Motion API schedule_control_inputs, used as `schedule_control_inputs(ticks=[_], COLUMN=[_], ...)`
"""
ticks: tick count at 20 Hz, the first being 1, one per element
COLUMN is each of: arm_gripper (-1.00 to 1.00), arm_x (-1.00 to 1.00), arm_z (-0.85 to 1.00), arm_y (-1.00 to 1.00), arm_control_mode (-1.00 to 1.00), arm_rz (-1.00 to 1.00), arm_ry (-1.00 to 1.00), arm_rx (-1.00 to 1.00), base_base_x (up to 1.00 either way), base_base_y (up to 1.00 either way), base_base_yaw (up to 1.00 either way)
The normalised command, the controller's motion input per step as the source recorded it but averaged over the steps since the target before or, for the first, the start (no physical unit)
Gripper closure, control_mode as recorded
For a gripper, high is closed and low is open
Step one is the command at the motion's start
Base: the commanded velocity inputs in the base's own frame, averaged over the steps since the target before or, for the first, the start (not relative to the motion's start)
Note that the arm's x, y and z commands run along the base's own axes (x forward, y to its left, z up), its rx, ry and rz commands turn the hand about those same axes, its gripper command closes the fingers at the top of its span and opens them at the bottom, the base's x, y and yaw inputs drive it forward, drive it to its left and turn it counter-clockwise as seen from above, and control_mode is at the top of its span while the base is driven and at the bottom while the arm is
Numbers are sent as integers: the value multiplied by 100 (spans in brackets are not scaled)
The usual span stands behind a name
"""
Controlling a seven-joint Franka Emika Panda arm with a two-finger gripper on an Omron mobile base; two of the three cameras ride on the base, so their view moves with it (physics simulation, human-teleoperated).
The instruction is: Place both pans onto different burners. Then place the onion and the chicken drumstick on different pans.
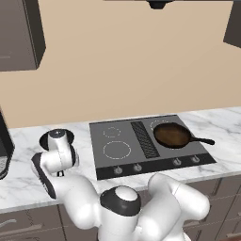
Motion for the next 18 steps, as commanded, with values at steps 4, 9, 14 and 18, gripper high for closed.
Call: schedule_control_inputs(ticks=[4, 9, 14, 18], arm_gripper=[100, 100, 100, 100], arm_x=[-15, -17, -25, -33], arm_z=[49, 44, 19, 4], arm_y=[-24, -38, -66, -61], arm_control_mode=[-100, -100, -100, -100], arm_rz=[0, -7, -17, -17], arm_ry=[-10, -1, 0, 0], arm_rx=[1, 1, 0, 0], base_base_x=[0, 0, 0, 0], base_base_y=[0, 0, 0, 0], base_base_yaw=[0, 0, 0, 0])
